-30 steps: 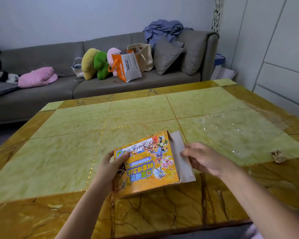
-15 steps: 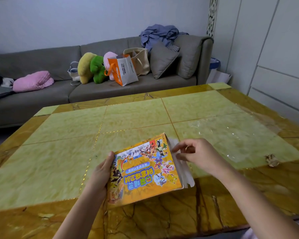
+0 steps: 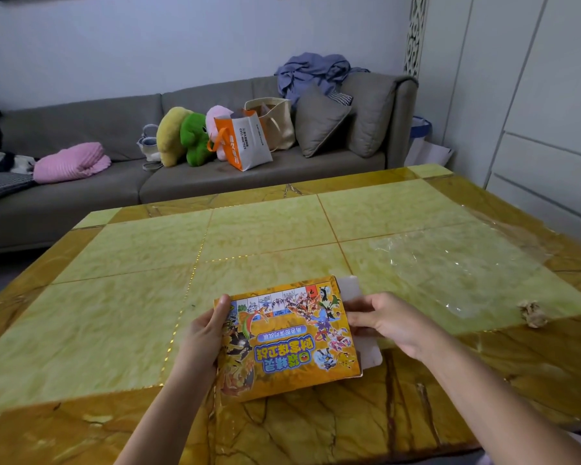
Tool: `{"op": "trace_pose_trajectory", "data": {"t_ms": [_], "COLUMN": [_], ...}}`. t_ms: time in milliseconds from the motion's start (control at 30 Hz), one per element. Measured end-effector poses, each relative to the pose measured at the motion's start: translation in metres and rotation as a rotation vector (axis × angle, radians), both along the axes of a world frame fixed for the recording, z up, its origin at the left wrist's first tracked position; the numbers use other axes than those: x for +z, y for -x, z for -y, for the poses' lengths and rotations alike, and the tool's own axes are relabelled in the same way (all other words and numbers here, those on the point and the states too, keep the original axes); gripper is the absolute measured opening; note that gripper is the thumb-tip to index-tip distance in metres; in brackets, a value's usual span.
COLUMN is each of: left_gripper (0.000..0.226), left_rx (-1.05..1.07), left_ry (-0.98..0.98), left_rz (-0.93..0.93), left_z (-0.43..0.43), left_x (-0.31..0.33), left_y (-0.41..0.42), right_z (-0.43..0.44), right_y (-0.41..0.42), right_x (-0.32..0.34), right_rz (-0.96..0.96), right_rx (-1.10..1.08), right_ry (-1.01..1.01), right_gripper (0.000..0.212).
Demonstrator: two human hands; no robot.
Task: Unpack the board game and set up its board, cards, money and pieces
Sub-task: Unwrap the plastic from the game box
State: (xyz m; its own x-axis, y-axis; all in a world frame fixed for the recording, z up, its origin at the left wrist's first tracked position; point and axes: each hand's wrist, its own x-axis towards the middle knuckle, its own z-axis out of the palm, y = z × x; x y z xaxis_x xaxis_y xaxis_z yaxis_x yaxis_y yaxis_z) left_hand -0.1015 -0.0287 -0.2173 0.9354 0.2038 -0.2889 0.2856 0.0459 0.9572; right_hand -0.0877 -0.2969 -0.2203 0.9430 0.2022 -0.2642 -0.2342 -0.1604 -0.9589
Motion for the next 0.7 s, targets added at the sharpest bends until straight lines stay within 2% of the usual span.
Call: {"op": "trace_pose_trajectory", "data": {"t_ms": [100,233,400,500,600,700], "left_gripper": [0.042,0.043,0.022,0.024,0.026,0.029], "left_rx": [-0.02,-0.056,0.004,0.037,0.064,0.068], "left_ry": [0.024,0.082,0.102,0.08,0.087,0.096], "left_rz": [0.005,-0.013,0.032,-0.023,-0.068,-0.096], "left_z": [0.0,-0.006,-0.003,-0.006,-0.016,-0.024], "left_x": [0.002,0.0,-0.007,-0.012,-0.015,-0.019], "left_y": [0.001,-0.002,-0.001,-0.002,-0.008,-0.012], "right_z": [0.003,0.001,0.004,0.007,0.015,0.024], "right_y": [-0.001,-0.002,-0.01,-0.016,-0.022,-0.024], "right_x": [0.0,-0.002,-0.01,-0.015,-0.016,-0.012], "right_rz": [-0.056,-0.119,-0.203,-0.229,-0.192,-0.151], "right_rx": [0.041,0.038,-0.113,-0.242,-0.366,-0.365], "right_ry": [0.013,-0.074,-0.225,-0.276,-0.224,-0.125], "right_gripper": [0.008,0.005,0.012,0.01,0.006,0.008]}}
